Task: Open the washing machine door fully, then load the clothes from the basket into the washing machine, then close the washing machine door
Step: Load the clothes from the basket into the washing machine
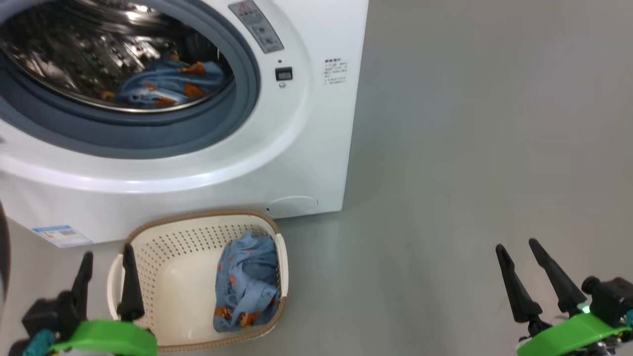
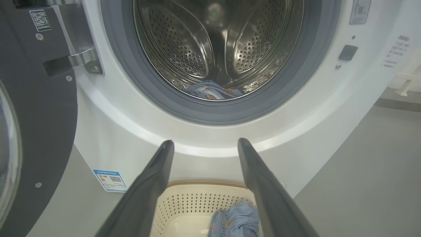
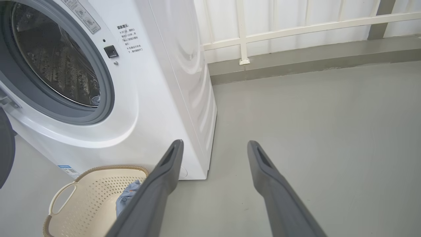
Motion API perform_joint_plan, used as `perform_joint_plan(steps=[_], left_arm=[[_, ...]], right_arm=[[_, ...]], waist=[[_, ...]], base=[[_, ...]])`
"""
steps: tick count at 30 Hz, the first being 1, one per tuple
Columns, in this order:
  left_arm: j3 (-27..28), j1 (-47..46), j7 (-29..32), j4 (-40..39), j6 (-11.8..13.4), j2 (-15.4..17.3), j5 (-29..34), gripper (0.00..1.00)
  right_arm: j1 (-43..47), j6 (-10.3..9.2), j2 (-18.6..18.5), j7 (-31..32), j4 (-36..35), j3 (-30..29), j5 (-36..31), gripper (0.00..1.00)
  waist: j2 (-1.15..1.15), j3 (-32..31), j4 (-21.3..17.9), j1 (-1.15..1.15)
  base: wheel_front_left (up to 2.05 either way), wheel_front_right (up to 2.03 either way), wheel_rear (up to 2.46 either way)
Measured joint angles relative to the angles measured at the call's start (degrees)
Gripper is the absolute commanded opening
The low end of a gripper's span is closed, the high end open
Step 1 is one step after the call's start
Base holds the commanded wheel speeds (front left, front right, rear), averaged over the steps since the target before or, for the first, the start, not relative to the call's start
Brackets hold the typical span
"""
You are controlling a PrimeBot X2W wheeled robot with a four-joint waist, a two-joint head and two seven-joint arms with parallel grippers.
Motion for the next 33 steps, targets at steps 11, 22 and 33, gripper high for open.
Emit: perform_joint_plan(steps=[11, 22, 33], left_arm=[[0.6, 10.9, 0.0, -8.0, 0.0, -0.1, 0.0, 1.00], [0.9, 15.8, 0.0, -11.4, 0.3, -0.2, -0.9, 1.00], [-0.9, 15.5, 0.0, -10.0, 0.5, -0.2, -2.3, 1.00]], right_arm=[[4.9, 0.00, -0.3, 0.0, -0.2, -0.6, 0.0, 1.00], [6.9, 0.00, -0.2, 0.0, -0.6, -1.1, 0.0, 1.00], [6.6, 0.00, -0.1, 0.0, -1.0, -0.8, 0.0, 1.00]], waist=[[0.00, -5.0, 0.9, 0.00], [0.00, -7.0, 0.7, 0.00], [0.00, -5.0, 0.4, 0.00]], base=[[0.00, 0.00, 0.00], [0.00, 0.00, 0.00], [0.00, 0.00, 0.00]])
